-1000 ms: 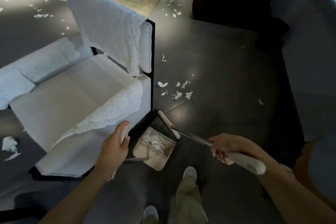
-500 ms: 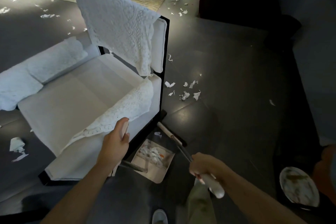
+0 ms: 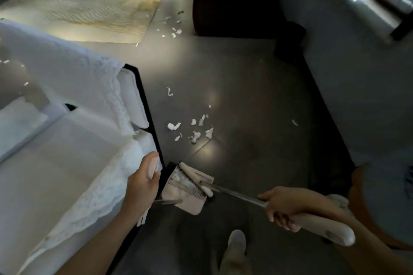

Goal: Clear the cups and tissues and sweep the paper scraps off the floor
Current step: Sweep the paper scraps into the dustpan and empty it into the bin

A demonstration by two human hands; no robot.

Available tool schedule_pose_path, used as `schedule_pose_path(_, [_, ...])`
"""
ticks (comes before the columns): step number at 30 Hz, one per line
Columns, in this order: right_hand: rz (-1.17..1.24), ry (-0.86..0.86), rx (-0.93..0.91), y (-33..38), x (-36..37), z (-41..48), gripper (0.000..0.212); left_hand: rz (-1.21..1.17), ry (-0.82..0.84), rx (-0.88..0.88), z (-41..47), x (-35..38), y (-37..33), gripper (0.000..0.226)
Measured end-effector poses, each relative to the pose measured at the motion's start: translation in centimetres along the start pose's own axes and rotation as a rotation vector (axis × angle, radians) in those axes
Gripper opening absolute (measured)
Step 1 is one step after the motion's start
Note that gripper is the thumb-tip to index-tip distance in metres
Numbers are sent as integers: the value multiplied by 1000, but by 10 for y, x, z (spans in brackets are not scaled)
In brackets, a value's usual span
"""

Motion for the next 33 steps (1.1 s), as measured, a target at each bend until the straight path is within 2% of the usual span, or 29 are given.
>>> schedule_pose_path(5, [175, -23, -34, -21, -91, 7, 57, -47, -54, -28, 59, 49, -61, 43])
schedule_pose_path(9, [417, -84, 57, -43, -166, 25, 54, -74, -102, 35, 117, 96, -113, 52])
schedule_pose_path(14, [612, -156, 73, -49, -243, 57, 71, -87, -108, -38, 183, 149, -159, 63])
schedule_pose_path(15, [643, -169, 66, -46, -259, 67, 74, -73, -128, -76, 199, 159, -167, 61])
schedule_pose_path(16, [674, -185, 59, -42, -276, 79, 77, -57, -139, -97, 217, 169, -175, 50])
schedule_pose_path(18, [730, -228, 57, -33, -309, 107, 78, -47, -121, -110, 254, 190, -191, 12])
schedule_pose_path(24, [817, -351, 29, 16, -384, 200, 73, -156, -58, -171, 385, 257, -217, 10])
schedule_pose_path(26, [744, -418, 24, 37, -407, 226, 60, -142, -15, -178, 429, 280, -220, 12])
schedule_pose_path(27, [745, -436, 15, 48, -421, 238, 42, -127, -3, -164, 453, 290, -226, 13])
schedule_pose_path(29, [751, -484, -7, 65, -453, 264, 27, -93, 16, -99, 501, 307, -242, 16])
schedule_pose_path(33, [870, -523, -25, 90, -507, 293, 26, -105, 67, -7, 587, 339, -281, 18])
Point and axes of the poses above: each hand's wrist, its own z-axis towards the middle knuckle, its own x-axis out of the palm, y = z × x, the point moved 4 cm from there along z, towards the middle knuckle, and after that the axes turned 13 degrees about -y, right-handed, at the moved point
